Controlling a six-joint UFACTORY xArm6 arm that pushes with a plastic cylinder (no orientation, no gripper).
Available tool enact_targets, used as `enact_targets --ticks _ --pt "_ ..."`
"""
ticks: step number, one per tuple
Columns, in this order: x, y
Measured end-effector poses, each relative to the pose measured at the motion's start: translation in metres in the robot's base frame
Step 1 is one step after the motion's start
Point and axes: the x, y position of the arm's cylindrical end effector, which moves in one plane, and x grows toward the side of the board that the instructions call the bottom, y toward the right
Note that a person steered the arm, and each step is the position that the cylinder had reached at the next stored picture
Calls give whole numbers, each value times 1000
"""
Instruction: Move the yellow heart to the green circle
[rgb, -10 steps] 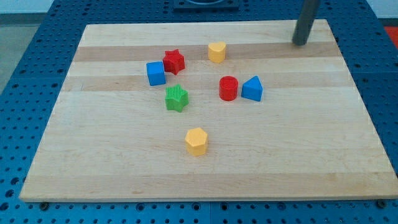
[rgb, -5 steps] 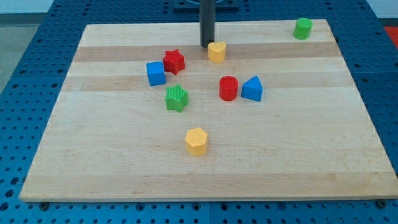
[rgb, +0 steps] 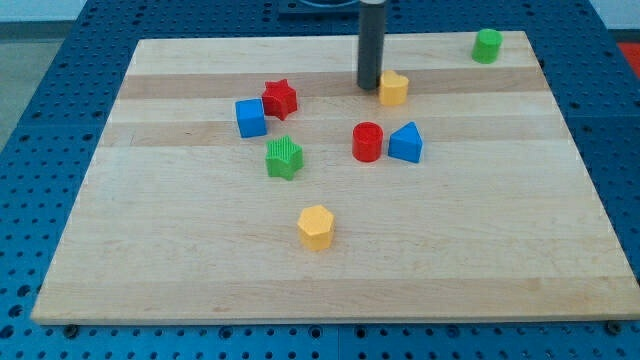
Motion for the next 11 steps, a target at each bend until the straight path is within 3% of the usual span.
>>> enact_targets --ticks 2,3,5,11 --pt "51 14" --pt "57 29" --pt "16 32" --pt "36 153"
